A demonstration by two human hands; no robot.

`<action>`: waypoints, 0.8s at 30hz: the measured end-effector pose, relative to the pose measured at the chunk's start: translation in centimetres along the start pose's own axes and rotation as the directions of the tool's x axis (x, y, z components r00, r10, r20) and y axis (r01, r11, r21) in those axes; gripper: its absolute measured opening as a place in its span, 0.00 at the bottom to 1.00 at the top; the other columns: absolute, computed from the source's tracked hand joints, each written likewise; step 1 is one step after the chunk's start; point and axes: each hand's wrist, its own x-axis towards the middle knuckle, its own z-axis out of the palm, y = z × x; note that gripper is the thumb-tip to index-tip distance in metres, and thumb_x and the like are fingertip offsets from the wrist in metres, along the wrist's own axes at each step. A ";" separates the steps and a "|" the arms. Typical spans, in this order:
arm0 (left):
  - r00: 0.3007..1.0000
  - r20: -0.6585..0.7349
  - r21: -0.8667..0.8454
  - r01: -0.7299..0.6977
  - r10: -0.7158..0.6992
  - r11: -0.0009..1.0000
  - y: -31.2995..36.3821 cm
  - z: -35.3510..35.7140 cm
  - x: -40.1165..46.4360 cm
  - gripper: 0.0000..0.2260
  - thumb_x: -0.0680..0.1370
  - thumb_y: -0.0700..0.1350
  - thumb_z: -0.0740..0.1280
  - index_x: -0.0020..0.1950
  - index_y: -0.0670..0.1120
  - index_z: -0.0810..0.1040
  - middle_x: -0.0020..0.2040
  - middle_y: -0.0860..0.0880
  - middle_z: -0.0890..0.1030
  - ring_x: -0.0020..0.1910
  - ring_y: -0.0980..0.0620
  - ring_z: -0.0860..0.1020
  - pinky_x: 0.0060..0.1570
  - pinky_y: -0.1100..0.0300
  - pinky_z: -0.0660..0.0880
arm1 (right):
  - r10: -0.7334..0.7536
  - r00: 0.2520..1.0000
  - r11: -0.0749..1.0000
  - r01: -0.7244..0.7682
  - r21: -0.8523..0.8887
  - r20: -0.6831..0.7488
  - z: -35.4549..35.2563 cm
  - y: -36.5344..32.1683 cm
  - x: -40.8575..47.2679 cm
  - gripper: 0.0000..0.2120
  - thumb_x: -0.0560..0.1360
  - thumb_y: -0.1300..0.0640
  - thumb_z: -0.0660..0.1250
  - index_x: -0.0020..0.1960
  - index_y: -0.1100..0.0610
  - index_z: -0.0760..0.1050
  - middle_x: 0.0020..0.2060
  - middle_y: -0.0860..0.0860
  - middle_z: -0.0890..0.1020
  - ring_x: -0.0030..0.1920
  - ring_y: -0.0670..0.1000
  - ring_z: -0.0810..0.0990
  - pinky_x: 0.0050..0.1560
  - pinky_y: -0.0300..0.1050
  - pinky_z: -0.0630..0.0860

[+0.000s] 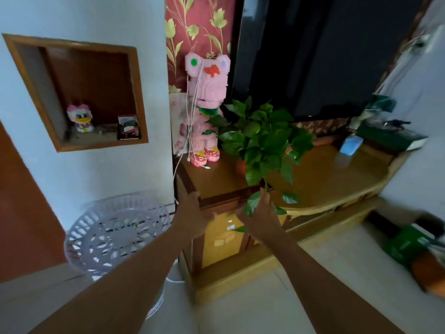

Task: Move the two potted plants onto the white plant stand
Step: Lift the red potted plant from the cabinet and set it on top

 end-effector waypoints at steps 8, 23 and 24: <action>0.993 0.116 0.119 -0.049 0.035 0.992 -0.8 0.2 5.9 0.34 0.73 0.53 0.70 0.74 0.44 0.60 0.68 0.41 0.73 0.65 0.42 0.74 0.66 0.48 0.70 | 0.054 0.996 0.998 -0.053 0.016 -0.064 2.6 -0.9 3.2 0.42 0.73 0.50 0.67 0.76 0.58 0.44 0.72 0.59 0.60 0.71 0.61 0.62 0.67 0.54 0.64; 0.959 0.272 0.009 -0.089 0.083 0.996 -4.2 -1.0 19.1 0.35 0.73 0.48 0.71 0.75 0.44 0.59 0.69 0.42 0.72 0.68 0.44 0.72 0.66 0.49 0.70 | 0.186 0.976 0.982 -0.183 0.040 -0.109 8.7 -2.8 12.9 0.39 0.74 0.50 0.66 0.77 0.51 0.47 0.71 0.59 0.64 0.68 0.61 0.65 0.69 0.57 0.63; 0.951 0.290 0.001 -0.110 0.105 0.994 -4.5 -1.2 20.0 0.35 0.73 0.47 0.72 0.75 0.44 0.58 0.70 0.42 0.72 0.68 0.45 0.72 0.66 0.51 0.69 | 0.204 0.971 0.979 -0.202 0.030 -0.126 9.3 -3.0 13.5 0.39 0.74 0.49 0.66 0.76 0.51 0.47 0.70 0.59 0.64 0.68 0.61 0.66 0.70 0.60 0.61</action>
